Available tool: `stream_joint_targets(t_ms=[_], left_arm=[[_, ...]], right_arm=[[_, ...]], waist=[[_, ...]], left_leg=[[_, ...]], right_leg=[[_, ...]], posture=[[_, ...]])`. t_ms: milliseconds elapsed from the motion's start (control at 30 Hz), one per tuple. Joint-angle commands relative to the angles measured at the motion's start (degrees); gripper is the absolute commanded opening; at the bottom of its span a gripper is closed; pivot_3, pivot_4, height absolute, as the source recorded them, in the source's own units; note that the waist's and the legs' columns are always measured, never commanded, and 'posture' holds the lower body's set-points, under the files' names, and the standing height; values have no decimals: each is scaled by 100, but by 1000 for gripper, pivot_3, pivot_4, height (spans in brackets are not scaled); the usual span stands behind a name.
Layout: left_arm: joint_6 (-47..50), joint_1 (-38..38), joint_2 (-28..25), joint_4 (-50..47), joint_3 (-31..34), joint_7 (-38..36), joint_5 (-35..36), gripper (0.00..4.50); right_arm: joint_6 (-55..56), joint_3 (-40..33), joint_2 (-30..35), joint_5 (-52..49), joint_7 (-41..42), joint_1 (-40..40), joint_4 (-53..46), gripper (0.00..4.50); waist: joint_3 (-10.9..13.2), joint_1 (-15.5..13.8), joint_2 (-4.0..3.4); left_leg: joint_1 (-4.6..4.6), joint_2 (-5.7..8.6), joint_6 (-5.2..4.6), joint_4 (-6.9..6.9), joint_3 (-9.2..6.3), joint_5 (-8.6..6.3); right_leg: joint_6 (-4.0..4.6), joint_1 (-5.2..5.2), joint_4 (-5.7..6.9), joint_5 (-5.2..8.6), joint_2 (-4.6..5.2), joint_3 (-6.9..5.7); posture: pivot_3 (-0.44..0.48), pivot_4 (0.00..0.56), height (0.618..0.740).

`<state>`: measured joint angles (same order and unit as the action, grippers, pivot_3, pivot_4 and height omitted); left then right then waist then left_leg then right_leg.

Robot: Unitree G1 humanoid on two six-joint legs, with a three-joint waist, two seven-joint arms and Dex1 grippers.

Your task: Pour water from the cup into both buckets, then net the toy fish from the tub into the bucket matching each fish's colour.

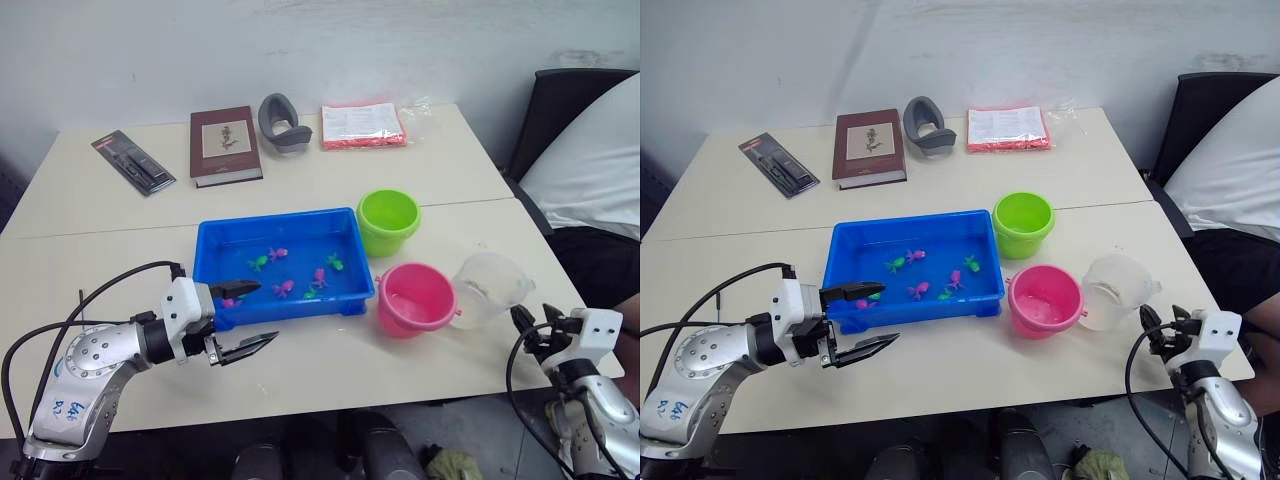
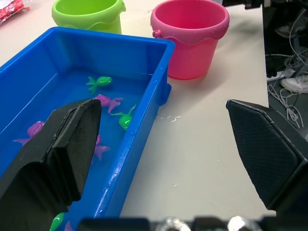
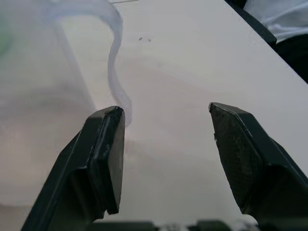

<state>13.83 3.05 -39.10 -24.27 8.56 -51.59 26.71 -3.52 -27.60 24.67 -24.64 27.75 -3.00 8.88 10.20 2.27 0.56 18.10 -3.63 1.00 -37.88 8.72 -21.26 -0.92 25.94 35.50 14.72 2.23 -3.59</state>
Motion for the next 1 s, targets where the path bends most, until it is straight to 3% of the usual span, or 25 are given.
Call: stream_joint_targets(t_ms=[33,633,1000], left_arm=[[-32,-86,-53,-30,25,-48,25,4500],[-79,-72,-54,38,85,-80,-1,4500],[-49,-99,-195,48,195,-142,20,4500]], right_arm=[[183,-175,232,-145,275,252,258,2967],[532,112,979,-23,1873,1170,1697,2967],[1548,491,1187,368,2761,2112,3509,2967]], waist=[[1,-1,1],[3,-1,5],[5,66,8]], left_leg=[[0,0,0,0,0,0],[-1,0,2,0,4,1],[-3,0,5,-1,8,3]], right_leg=[[0,1,0,0,0,0],[-1,1,0,-1,0,1],[0,1,2,-1,-1,3]], posture=[[0,150,740],[0,150,740],[0,150,740]])
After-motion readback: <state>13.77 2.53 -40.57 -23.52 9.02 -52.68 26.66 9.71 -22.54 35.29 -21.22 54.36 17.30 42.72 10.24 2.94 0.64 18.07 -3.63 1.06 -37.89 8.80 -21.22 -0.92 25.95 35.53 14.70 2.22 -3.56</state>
